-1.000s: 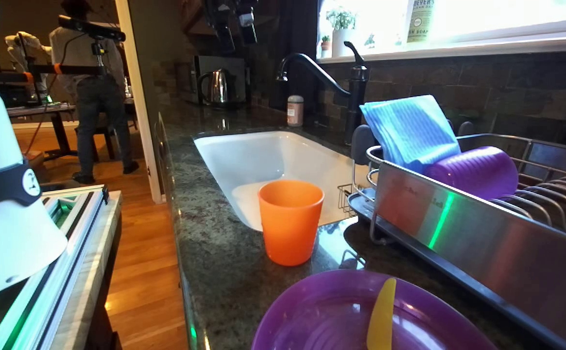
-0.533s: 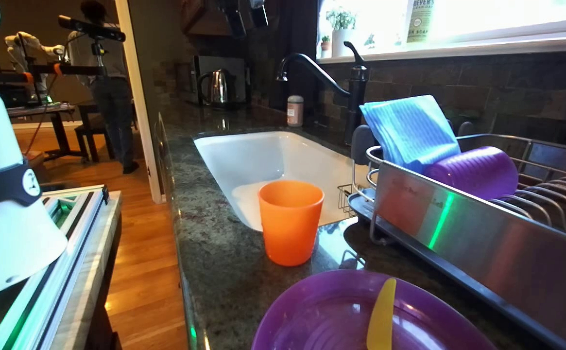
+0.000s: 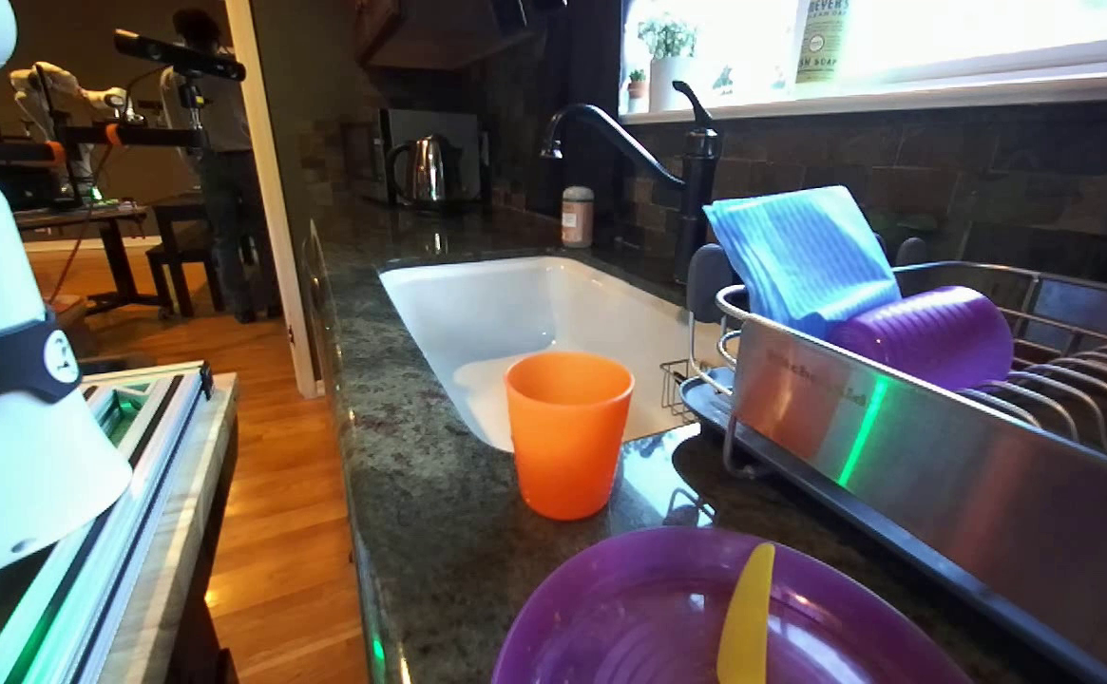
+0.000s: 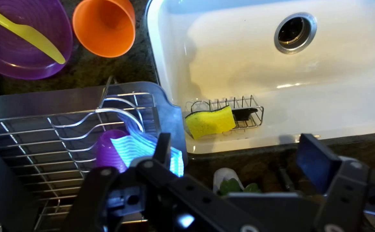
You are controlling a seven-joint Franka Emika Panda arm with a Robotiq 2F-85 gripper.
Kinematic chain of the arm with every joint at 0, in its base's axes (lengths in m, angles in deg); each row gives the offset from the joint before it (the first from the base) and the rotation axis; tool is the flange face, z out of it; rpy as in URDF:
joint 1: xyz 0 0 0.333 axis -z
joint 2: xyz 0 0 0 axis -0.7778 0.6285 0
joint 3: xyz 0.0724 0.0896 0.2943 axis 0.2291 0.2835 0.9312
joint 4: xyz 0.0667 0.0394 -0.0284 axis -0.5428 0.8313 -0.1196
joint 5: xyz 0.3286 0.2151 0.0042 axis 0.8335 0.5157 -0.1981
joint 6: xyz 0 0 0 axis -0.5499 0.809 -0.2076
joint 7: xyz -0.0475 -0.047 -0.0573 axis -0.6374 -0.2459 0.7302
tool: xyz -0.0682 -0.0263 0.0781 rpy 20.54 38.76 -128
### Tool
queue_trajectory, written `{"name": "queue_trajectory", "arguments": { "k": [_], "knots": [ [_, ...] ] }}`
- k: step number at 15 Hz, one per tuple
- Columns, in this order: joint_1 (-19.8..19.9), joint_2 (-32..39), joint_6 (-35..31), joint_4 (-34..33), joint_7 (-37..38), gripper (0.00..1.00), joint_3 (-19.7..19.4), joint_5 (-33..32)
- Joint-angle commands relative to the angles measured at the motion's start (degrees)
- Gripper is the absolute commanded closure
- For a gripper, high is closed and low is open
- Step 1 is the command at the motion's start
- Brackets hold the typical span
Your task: Take the purple cup into the sink
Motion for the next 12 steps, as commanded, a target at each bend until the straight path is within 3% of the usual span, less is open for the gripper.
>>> {"name": "queue_trajectory", "arguments": {
  "k": [1,7,9,10,12],
  "knots": [
    [0.3,3.4,1.2,-4.1,-6.3,0.0,-4.6,0.3],
    [0.4,9.4,10.0,-11.8,-17.5,0.0,-12.6,0.9],
    [3.8,11.9,8.9,-13.5,-11.6,0.0,-10.7,-0.6],
    [2.4,8.3,8.0,-10.7,-15.3,0.0,-11.5,0.7],
    [3.8,10.5,8.0,-12.4,-13.9,0.0,-11.0,0.5]
  ]
}}
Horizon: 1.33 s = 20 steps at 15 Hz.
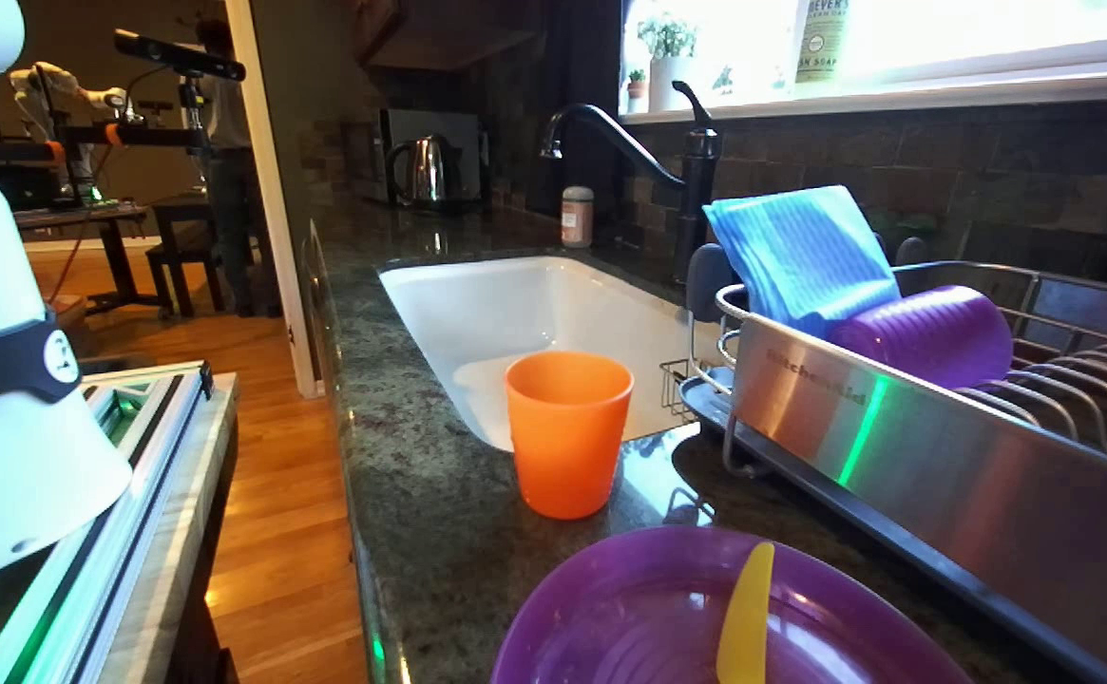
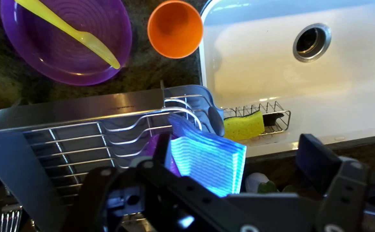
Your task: Take the purple cup into the sink
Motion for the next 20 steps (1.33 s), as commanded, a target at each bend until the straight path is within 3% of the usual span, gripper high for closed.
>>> {"name": "queue_trajectory", "arguments": {
  "k": [1,3,8,13,17,19,20],
  "knots": [
    [1.1,0.8,0.1,-0.5,-0.2,0.0,1.0,0.6],
    [0.5,2.2,0.5,-1.3,-0.6,0.0,0.6,1.5],
    [-1.7,8.6,2.6,-6.0,-9.7,0.0,-1.8,1.8],
    [-1.0,17.1,11.7,-15.5,-26.1,0.0,-6.7,2.4],
    [3.1,24.6,10.3,-23.3,-23.0,0.0,-8.2,4.1],
    [4.3,27.1,12.2,-26.7,-25.0,0.0,-8.8,6.2],
    [5.1,23.5,9.9,-22.7,-24.3,0.0,-6.9,3.7]
  ]
}}
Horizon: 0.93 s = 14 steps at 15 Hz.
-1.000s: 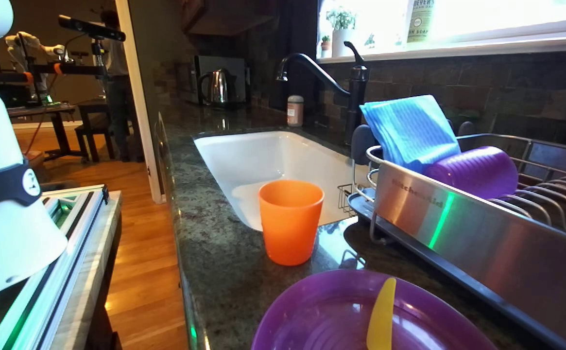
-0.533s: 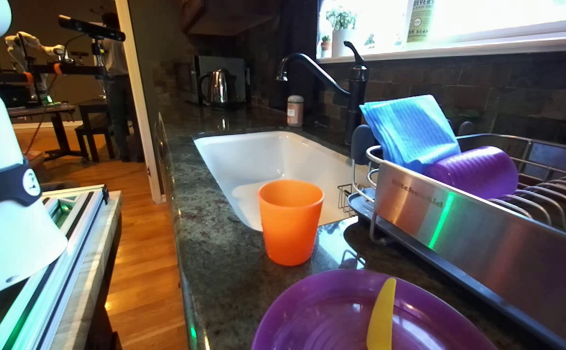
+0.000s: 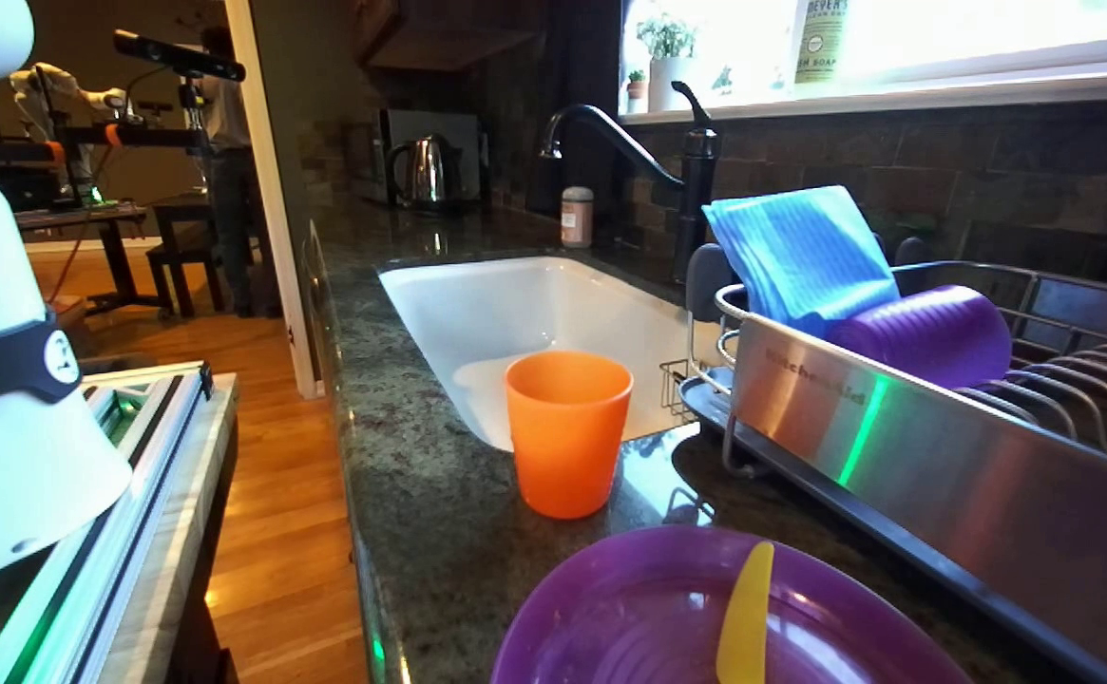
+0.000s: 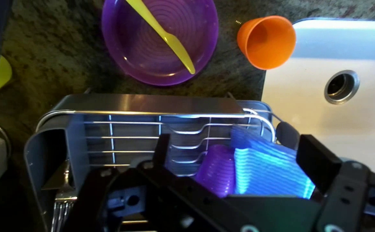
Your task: Take the purple cup into the sink
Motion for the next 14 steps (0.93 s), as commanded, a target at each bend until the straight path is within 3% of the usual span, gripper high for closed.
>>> {"name": "queue_trajectory", "arguments": {
  "k": [1,4,8,14],
  "knots": [
    [2.4,1.6,0.4,-1.5,-0.6,0.0,1.6,1.3],
    [2.6,3.0,0.0,-2.0,-1.2,0.0,2.3,-0.2],
    [2.6,5.9,2.7,-6.5,-15.1,0.0,2.5,-2.2],
    [2.1,17.4,3.2,-18.2,-27.2,0.0,6.4,0.5]
  ]
}}
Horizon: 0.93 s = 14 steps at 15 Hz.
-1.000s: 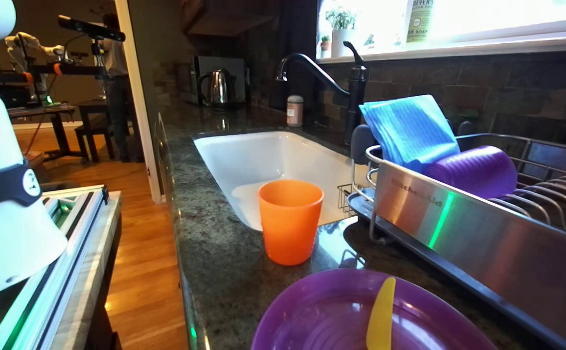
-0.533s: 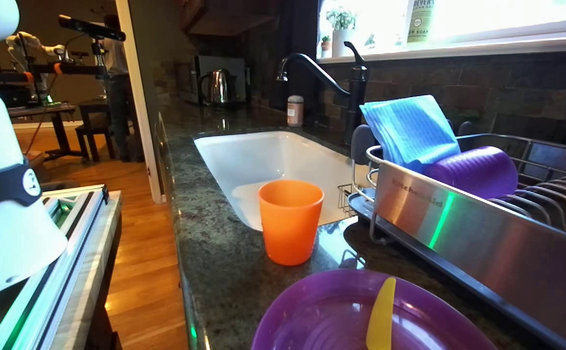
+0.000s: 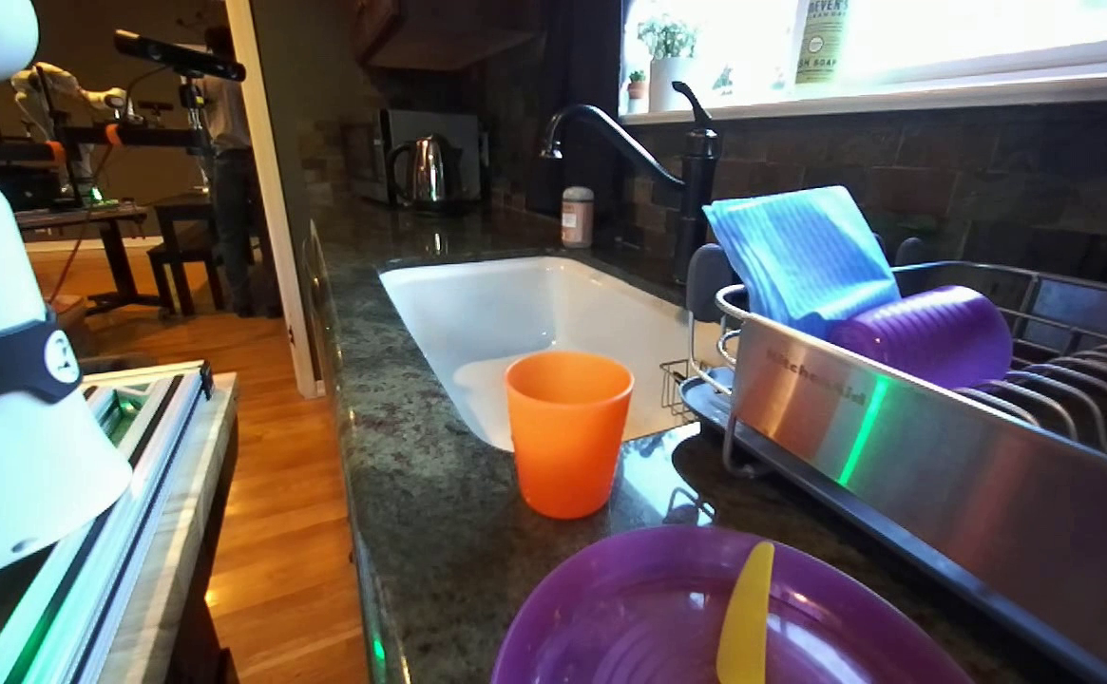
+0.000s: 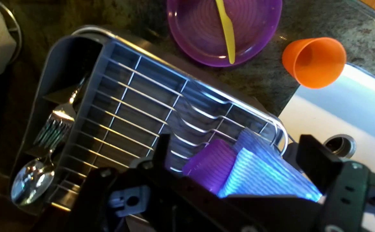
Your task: Take the purple cup into the sink
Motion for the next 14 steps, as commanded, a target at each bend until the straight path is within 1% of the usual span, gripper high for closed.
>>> {"name": "queue_trajectory", "arguments": {
  "k": [1,3,5,6,8,12,14],
  "knots": [
    [0.7,9.4,2.5,-10.0,-3.9,0.0,3.7,2.2],
    [1.3,12.7,2.7,-13.6,-3.0,0.0,6.0,2.7],
    [1.9,14.9,3.1,-15.1,-1.7,0.0,7.8,2.9],
    [2.1,11.9,0.3,-11.7,-1.6,0.0,8.2,1.4],
    [2.3,13.2,0.3,-12.4,-1.4,0.0,9.1,1.3],
    [3.0,12.8,0.0,-12.0,-1.4,0.0,9.1,1.4],
    [3.5,15.5,-1.4,-11.8,-9.0,0.0,10.8,4.8]
  ]
}}
